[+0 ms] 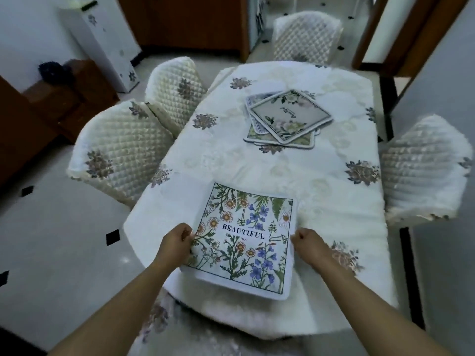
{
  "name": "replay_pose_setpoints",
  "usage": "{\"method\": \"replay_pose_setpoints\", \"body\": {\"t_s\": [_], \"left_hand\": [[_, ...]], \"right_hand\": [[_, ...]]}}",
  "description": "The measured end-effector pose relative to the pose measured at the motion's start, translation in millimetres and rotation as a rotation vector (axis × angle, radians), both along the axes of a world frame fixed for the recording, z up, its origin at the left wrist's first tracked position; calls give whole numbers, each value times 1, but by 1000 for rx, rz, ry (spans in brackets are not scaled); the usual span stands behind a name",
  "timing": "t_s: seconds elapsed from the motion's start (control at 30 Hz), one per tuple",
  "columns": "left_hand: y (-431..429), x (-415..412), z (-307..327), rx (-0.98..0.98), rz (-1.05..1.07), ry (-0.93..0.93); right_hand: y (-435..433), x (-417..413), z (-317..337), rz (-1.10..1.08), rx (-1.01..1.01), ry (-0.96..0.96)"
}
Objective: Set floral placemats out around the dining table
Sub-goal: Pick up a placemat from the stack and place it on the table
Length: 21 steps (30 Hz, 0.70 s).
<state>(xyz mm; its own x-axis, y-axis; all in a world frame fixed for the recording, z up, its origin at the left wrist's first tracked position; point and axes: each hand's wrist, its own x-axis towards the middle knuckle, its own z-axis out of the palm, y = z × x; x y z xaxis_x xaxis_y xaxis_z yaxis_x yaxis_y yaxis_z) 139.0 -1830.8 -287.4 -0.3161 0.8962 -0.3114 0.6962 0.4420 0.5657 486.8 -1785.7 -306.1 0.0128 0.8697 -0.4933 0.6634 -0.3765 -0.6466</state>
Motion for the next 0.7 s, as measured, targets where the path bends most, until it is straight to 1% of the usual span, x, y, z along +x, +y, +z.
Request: {"method": "replay_pose_setpoints", "body": {"t_s": [0.13,0.2,0.3,0.43,0.5,0.57,0.63,0.7], "left_hand": [[-10,-22,-40,-36,-135,-3],[-14,-27,-51,-64,-145,-21],[-18,-32,-65,-79,-128,-60],[-13,-27,-66,-127,-130,-23],[-12,-25,-63,-165,-177,52],[-12,-25,-55,-204,-282,179],[-6,-22,-41,-181,-412,291],[6,-19,-21,-108,-566,390]], "right_hand": [[-27,-27,-30,-94,-22,-148],[-39,-38,-42,-135,-34,-191],[-52,-56,-53,-245,5,-232],[-56,-71,-53,-268,68,-338],[-60,-77,-47,-233,73,-410],[-66,-82,-37,-138,84,-487],[-67,-80,-19,-2,106,-577],[-63,-75,5,131,133,-661]]}}
